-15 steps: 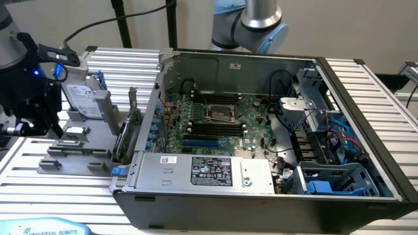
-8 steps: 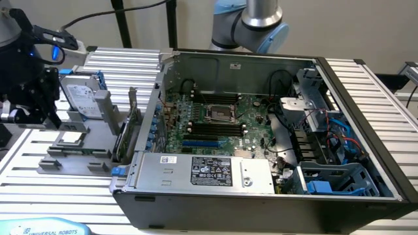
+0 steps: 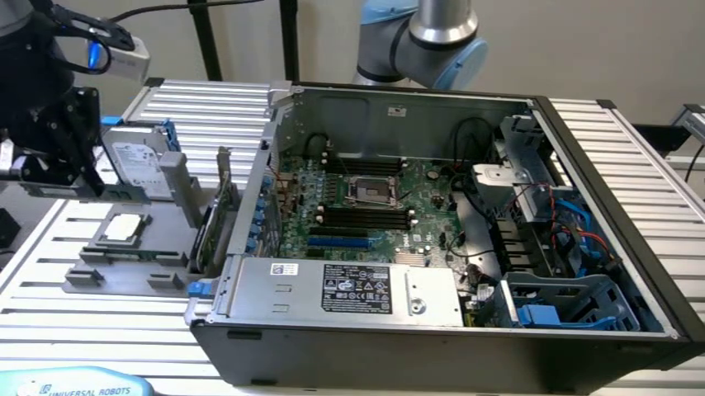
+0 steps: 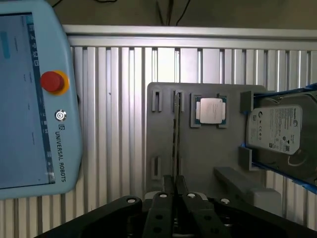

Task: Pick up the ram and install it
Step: 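Pick up the ram and move it above insertion slot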

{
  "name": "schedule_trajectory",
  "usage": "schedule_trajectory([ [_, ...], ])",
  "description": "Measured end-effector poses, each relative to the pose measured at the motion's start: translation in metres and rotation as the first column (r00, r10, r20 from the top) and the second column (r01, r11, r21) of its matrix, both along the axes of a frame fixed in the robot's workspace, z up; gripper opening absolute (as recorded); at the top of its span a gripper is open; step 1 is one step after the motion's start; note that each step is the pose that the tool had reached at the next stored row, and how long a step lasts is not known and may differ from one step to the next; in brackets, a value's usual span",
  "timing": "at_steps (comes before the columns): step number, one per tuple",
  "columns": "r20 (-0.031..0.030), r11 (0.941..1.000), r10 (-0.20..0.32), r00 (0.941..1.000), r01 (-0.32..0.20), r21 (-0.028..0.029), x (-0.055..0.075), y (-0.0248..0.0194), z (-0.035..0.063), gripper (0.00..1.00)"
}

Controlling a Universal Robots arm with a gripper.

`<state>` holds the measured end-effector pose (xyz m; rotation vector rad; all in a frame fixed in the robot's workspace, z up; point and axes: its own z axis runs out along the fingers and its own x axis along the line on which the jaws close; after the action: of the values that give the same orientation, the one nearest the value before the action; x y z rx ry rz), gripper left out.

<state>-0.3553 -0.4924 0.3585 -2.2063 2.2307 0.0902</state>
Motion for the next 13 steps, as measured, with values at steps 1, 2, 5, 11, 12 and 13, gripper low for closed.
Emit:
schedule_trajectory([
  [1,0.0001,1.0,0.0,1.0,0.0,0.0007,0.002,0.0004,0.0034,0.14],
  [2,0.0001,1.0,0.0,1.0,0.0,0.0014,0.005,0.0008,0.0063,0.14],
  [5,0.0,1.0,0.0,1.0,0.0,0.0032,0.014,0.0017,0.013,0.14],
  [11,-0.0002,1.0,0.0,1.0,0.0,0.0044,0.037,0.0036,0.0213,0.14],
  [12,-0.0003,1.0,0.0,1.0,0.0,0.0044,0.042,0.004,0.0224,0.14],
  [13,-0.0004,1.0,0.0,1.0,0.0,0.0044,0.046,0.0042,0.0234,0.14],
])
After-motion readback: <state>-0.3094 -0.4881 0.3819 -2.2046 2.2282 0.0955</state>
